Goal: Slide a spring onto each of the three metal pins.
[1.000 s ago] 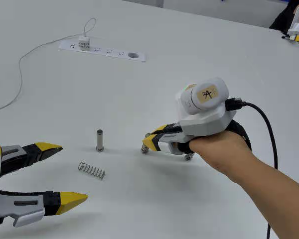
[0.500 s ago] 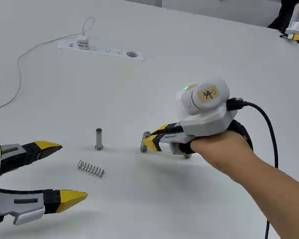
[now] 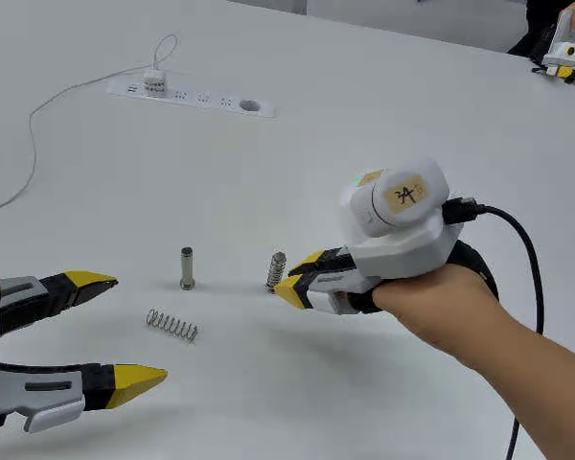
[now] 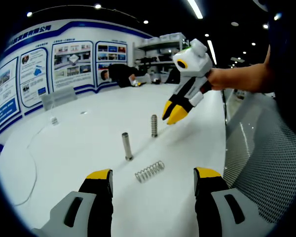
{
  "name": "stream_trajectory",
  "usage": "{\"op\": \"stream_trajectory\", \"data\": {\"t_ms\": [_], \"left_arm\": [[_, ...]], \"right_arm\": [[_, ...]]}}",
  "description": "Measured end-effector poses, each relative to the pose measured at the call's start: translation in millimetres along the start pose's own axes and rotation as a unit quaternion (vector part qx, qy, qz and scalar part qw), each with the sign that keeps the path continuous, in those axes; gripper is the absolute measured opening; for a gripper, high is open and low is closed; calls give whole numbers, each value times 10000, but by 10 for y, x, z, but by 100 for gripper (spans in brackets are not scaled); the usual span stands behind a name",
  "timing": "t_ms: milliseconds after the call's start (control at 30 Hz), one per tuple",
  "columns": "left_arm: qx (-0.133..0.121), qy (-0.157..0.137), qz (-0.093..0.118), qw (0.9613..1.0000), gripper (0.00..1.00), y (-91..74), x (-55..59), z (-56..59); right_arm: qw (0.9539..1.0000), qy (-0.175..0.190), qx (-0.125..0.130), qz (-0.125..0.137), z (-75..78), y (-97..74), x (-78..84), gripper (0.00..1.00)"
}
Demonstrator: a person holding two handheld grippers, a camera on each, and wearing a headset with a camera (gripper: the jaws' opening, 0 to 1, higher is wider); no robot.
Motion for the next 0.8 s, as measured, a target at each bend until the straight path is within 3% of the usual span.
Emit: {"op": "stream_trajectory", "data": {"t_ms": [333, 800], "left_arm": [[11, 32, 23, 10000, 68, 5, -31, 10], [-16, 22, 25, 10000, 68, -4, -23, 7]], "right_arm": [[9992, -229, -320, 19, -260, 76, -116, 15], [9947, -607, -834, -64, -595, 367, -292, 15]]}}
Point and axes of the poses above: the centre of the closed fingertips' face, and the gripper's own axes: y roughly forward along the fingers, z roughly to its right, x roughly out of its underside, the point moved 1 cm from there along -y, roughly backward along the fingers, and after that the axes turned 13 degrees about z, right-handed, at the moved point
